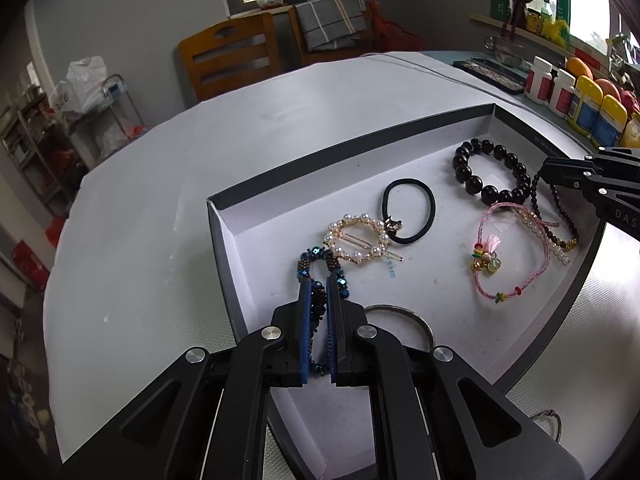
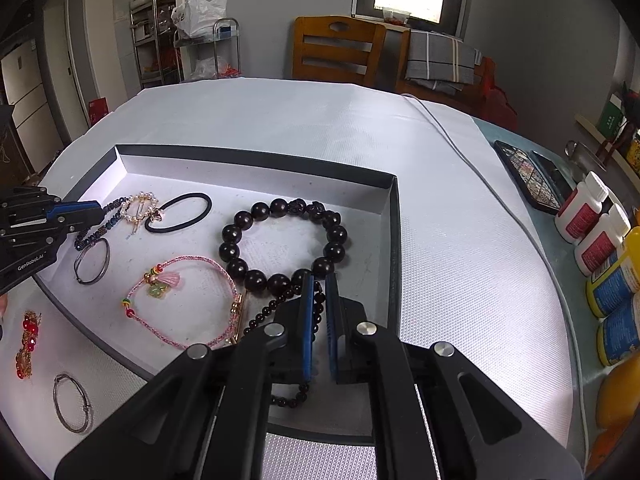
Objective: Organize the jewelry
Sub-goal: 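Open the right gripper to drop the red bead bracelet while the left drops the blue bracelet in the box, then withdraw both grippers from the box toward the silver ring and red ornament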
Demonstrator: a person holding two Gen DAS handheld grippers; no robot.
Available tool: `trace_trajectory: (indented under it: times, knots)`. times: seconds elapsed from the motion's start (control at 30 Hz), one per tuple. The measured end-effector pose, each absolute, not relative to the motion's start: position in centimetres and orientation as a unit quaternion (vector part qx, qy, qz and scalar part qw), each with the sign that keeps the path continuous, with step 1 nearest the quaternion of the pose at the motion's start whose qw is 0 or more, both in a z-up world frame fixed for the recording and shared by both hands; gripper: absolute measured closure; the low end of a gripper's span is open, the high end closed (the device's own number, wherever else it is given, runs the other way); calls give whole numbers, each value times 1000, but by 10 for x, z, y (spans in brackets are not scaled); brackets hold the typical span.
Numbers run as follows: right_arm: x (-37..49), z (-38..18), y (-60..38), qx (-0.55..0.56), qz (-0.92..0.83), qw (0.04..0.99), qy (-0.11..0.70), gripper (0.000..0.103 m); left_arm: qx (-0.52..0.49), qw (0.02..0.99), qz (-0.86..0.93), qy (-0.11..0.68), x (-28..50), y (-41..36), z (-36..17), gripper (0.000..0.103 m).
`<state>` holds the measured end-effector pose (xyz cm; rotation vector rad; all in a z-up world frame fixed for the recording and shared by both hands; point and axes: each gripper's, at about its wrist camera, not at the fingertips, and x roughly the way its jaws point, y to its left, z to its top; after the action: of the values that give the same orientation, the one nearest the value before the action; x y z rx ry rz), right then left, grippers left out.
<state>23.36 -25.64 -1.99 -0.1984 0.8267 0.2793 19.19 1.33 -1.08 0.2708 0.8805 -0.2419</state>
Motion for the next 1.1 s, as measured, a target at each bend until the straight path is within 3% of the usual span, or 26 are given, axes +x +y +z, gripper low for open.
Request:
trace_trajectory:
  times: [0.2, 0.3, 0.6, 0.67, 0.97, 1.1]
  knots:
    - [234, -16, -264, -82, 128, 906, 394, 97, 128, 890, -111, 424, 192, 14, -9, 95]
    - [234, -15, -266, -77, 130, 906, 394, 95, 128, 892, -110, 420, 191, 15, -8, 86]
    - [226, -7, -265, -71, 140, 911, 380, 72, 122, 902, -104, 401, 181, 15, 1, 64]
    - [222, -2, -266, -67, 141, 914, 374, 62, 122, 907, -101, 390, 177, 14, 5, 52]
    - [197, 16, -267, -63, 146, 925, 344, 41, 121, 921, -101, 357, 157, 9, 24, 28]
    - [184, 21, -269, -61, 149, 929, 332, 31, 112, 926, -100, 347, 149, 10, 30, 22]
